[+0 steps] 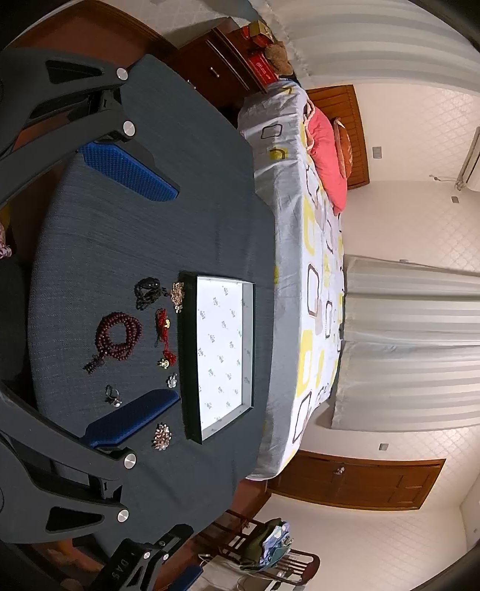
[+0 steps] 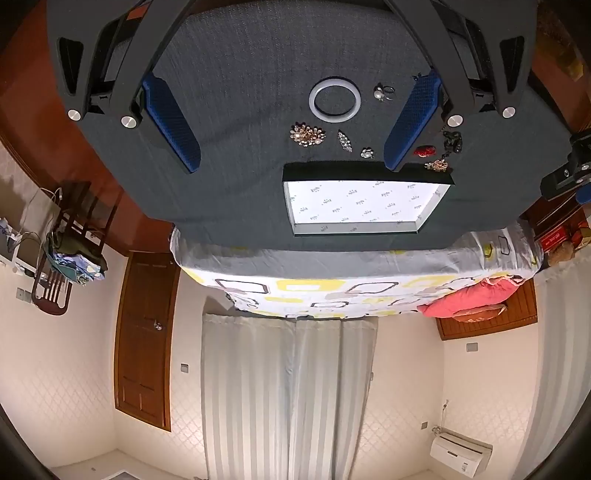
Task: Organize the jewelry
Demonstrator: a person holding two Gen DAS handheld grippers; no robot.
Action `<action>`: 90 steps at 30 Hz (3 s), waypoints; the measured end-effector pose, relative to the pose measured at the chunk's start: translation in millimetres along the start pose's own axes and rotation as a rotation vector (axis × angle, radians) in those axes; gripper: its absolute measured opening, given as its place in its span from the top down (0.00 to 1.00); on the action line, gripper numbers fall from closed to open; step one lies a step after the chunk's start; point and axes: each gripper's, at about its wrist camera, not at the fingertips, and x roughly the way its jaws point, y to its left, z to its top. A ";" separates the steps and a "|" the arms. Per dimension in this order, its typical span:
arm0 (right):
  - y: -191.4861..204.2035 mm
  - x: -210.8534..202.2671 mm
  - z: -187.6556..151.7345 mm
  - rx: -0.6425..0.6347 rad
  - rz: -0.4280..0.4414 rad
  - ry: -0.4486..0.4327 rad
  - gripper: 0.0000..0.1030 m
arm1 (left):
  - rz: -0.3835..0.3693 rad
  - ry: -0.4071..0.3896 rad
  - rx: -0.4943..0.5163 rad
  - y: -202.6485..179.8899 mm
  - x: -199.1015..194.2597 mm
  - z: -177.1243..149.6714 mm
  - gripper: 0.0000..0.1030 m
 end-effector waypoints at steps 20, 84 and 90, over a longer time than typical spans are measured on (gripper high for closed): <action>1.5 -0.3 -2.0 0.001 -0.003 -0.003 0.06 | 0.002 0.010 0.000 -0.7 1.8 3.5 0.04; 6.2 16.9 -13.0 -0.010 0.006 0.030 0.06 | 0.014 0.052 -0.001 14.8 19.3 -23.5 0.04; 11.3 45.0 -33.4 -0.015 0.041 0.065 0.06 | 0.036 0.093 -0.005 19.6 44.8 -34.3 0.04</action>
